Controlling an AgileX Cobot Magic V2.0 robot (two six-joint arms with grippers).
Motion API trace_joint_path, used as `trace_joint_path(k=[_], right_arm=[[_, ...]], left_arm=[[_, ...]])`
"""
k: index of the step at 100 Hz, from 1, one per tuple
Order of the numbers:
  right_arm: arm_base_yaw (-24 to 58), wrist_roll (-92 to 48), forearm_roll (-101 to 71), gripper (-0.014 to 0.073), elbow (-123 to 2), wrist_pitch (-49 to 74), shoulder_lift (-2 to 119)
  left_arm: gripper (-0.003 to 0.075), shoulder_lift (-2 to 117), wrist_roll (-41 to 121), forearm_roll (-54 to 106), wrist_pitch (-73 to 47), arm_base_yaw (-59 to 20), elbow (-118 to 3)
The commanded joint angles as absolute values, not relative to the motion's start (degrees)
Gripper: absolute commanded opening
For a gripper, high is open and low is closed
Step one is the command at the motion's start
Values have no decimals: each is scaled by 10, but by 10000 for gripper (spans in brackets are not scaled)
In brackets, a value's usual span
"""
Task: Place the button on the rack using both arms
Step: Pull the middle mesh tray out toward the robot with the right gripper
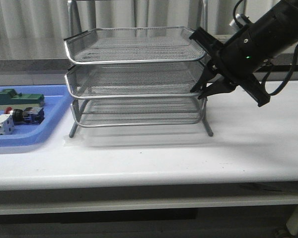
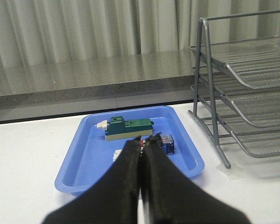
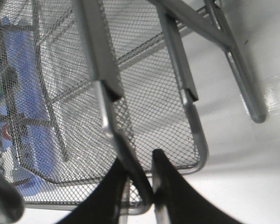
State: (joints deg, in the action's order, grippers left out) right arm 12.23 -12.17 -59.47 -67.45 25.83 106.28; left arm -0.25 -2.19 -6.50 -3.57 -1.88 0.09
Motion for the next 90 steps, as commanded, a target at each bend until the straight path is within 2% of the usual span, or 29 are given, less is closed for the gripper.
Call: trace_joint_path(k=[1, 78, 90], right_arm=[[124, -129, -567, -27, -682, 311, 1036], [124, -140, -531, -27, -477, 287, 859], [124, -154, -531, 18, -477, 289, 852]], left_arm=[[-20, -22, -28, -61, 10, -22, 27], [-20, -22, -28, -61, 10, -22, 27], [-20, -22, -28, -61, 10, -22, 27]])
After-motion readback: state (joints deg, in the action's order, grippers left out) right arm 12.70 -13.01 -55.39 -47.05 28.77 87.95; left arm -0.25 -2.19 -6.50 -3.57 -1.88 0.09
